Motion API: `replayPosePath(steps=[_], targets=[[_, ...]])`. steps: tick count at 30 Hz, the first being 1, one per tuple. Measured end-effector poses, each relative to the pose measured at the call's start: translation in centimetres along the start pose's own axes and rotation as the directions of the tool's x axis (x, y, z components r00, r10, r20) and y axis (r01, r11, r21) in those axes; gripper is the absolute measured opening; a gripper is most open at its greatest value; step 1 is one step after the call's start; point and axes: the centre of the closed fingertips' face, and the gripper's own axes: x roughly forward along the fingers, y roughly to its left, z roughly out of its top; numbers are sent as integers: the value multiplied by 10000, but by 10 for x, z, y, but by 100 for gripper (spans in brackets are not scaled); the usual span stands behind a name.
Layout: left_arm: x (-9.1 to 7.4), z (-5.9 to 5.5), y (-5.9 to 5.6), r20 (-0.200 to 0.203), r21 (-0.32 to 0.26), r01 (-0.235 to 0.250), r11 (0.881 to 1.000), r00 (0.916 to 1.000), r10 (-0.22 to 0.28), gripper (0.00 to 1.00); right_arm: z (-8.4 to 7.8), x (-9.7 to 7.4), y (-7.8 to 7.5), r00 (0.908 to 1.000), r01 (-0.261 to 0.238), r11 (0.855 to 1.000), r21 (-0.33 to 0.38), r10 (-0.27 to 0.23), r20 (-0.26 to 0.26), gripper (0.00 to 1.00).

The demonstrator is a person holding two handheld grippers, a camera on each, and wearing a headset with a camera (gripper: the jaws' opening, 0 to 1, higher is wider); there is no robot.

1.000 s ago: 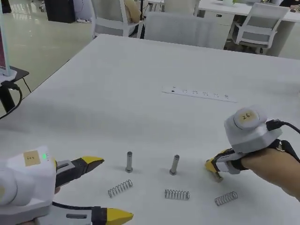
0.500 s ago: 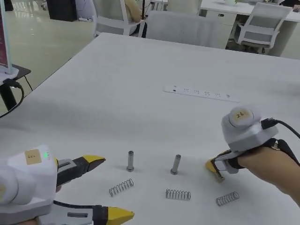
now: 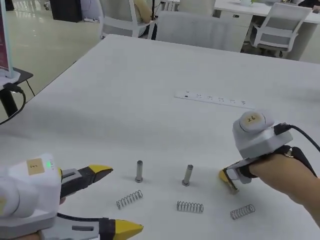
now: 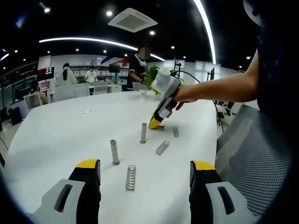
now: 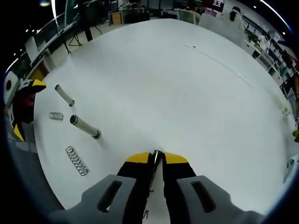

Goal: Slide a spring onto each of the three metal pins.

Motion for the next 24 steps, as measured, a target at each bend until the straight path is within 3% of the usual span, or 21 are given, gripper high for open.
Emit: replayPosePath(steps=[12,24], targets=[[-1,0,0,-16,61,-13,10000,10000,13,74,1,-2,1,9999,46,9994,336,-50,106,5],[-1,2,-1,-40,167,14,9999,10000,-13,74,7,-24,7,9984,37,9996,290,-53,564,5]])
